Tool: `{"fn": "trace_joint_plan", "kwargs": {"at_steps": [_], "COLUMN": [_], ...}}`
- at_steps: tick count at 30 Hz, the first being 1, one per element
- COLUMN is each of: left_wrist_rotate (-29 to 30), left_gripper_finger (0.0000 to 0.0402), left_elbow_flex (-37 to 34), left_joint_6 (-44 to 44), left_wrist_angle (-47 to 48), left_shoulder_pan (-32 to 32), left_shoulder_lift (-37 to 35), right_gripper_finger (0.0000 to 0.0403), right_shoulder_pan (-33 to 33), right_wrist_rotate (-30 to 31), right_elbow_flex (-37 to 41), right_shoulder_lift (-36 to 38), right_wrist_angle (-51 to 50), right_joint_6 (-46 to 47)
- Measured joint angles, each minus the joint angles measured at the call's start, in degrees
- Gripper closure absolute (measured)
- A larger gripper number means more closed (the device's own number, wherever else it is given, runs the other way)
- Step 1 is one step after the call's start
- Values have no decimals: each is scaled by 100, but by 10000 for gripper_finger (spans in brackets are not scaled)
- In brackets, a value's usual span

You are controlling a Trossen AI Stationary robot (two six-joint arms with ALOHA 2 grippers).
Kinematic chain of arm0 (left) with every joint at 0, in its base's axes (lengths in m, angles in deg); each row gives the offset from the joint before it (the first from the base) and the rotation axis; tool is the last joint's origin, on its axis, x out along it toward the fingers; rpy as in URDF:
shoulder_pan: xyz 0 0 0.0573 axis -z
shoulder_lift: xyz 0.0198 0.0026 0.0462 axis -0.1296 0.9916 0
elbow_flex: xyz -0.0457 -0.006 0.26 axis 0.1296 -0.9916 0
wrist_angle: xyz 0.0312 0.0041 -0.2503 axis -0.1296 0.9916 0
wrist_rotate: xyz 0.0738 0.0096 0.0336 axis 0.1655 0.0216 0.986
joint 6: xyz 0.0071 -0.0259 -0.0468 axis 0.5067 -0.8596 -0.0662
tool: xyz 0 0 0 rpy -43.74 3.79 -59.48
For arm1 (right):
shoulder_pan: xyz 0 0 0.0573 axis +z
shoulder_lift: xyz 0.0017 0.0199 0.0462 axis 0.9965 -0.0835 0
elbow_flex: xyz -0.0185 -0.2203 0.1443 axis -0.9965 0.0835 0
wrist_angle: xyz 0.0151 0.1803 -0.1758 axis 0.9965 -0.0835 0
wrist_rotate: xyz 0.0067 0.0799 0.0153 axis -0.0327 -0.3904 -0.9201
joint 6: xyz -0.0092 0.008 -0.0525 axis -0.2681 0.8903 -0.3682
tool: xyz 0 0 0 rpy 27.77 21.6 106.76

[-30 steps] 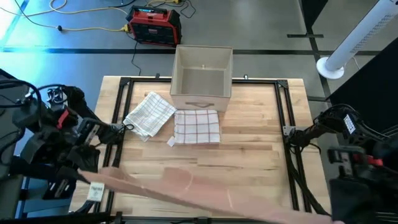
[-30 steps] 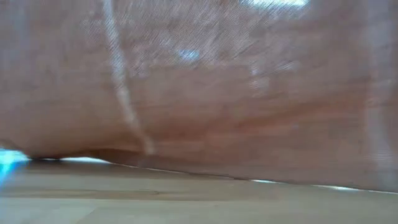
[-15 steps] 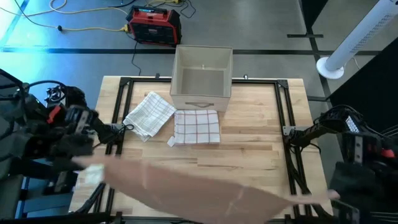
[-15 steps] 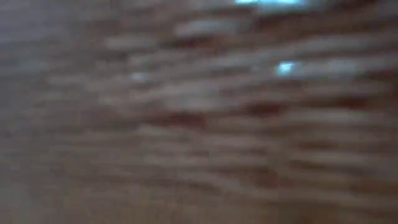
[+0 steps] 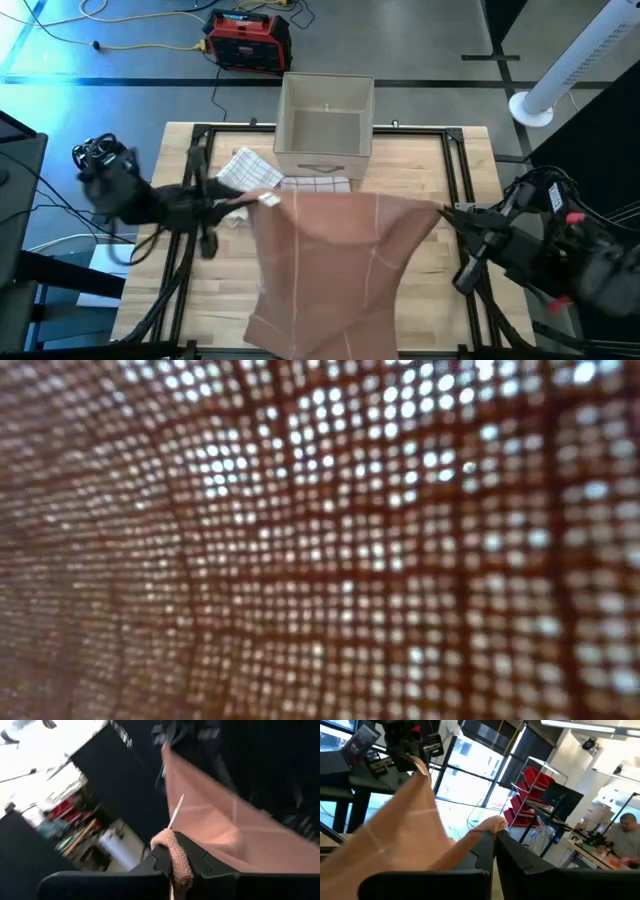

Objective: Fold towel
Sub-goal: Fold the brown towel

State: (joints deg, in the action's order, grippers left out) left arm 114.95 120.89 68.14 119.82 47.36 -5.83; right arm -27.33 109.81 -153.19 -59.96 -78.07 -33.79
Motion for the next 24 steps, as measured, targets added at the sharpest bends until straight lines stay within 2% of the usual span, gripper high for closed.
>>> {"fn": "trace_joint_plan", "kwargs": {"at_steps": [5, 9, 10, 14, 18, 21, 24], "left_wrist_rotate": [59, 24, -62, -486, -423, -529, -1021], "left_gripper_finger": [402, 402, 402, 402, 402, 402, 402], "left_elbow_flex": [0, 0, 0, -23, -44, -36, 33], "left_joint_6": [-230, -1059, -1316, -1947, -1786, -1433, -1067], "left_wrist_angle": [1142, 2451, 2742, 3457, 3569, 2790, 1852], "left_shoulder_pan": [-788, -1347, -1468, -1866, -2083, -2189, -2193], "left_shoulder_lift": [-4, -4, -4, -4, -2, -2, -2], "right_gripper_finger": [403, 403, 403, 403, 403, 403, 403], "right_shoulder_pan": [-103, -101, -126, -376, -848, -1221, -1471], "right_wrist_rotate": [2, -245, -405, -1252, -2371, -2854, -3200], "right_elbow_flex": [0, 1, 18, 323, 643, 916, 1118], "right_shoulder_lift": [13, 16, 18, 170, 305, 362, 395], "right_wrist_angle": [-2610, -4538, -4708, -4569, -4683, -4680, -4678], "right_joint_6": [2656, 4761, 5210, 5083, 5566, 5715, 5738]}}
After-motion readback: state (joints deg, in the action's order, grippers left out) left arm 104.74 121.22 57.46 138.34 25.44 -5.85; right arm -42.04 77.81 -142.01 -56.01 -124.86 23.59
